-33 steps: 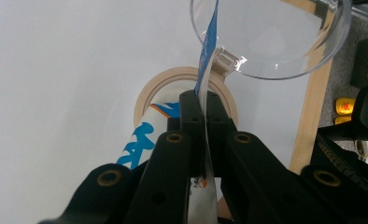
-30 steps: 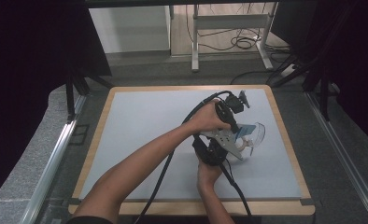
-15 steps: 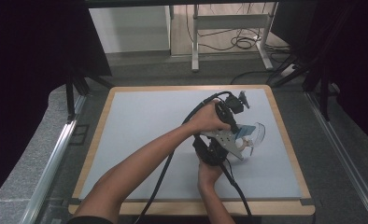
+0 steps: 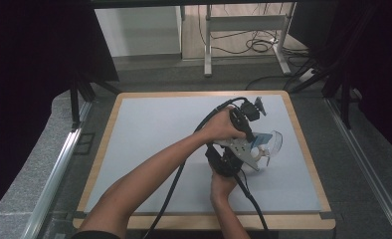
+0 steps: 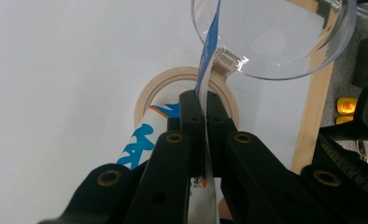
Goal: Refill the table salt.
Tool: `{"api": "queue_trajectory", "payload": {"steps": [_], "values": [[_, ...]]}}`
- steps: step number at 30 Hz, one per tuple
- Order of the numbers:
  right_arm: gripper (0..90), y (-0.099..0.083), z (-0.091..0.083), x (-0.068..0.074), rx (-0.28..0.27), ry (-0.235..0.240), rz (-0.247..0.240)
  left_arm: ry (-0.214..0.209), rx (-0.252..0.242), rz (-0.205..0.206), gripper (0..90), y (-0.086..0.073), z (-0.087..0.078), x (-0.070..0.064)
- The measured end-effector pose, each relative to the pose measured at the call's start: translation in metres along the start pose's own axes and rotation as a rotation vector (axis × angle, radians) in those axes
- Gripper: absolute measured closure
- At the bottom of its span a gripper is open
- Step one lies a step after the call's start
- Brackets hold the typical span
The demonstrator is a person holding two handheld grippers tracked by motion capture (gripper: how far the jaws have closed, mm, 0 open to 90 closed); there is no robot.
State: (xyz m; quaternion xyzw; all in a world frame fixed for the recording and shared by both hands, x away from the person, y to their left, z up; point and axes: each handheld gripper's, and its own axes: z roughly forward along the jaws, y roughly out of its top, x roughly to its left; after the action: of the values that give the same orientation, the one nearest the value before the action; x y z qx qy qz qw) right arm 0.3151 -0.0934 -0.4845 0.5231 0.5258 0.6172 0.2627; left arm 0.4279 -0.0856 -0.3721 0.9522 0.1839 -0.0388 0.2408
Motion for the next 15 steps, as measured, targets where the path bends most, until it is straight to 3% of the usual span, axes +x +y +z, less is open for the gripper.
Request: {"api": "queue_trajectory", "payload": {"steps": [15], "values": [[52.0, -0.0016, 0.001, -0.0009, 0.001, -0.001, 0.008, 0.003, 0.006, -0.002, 90.0, -0.0001, 0.0026, 0.001]]}}
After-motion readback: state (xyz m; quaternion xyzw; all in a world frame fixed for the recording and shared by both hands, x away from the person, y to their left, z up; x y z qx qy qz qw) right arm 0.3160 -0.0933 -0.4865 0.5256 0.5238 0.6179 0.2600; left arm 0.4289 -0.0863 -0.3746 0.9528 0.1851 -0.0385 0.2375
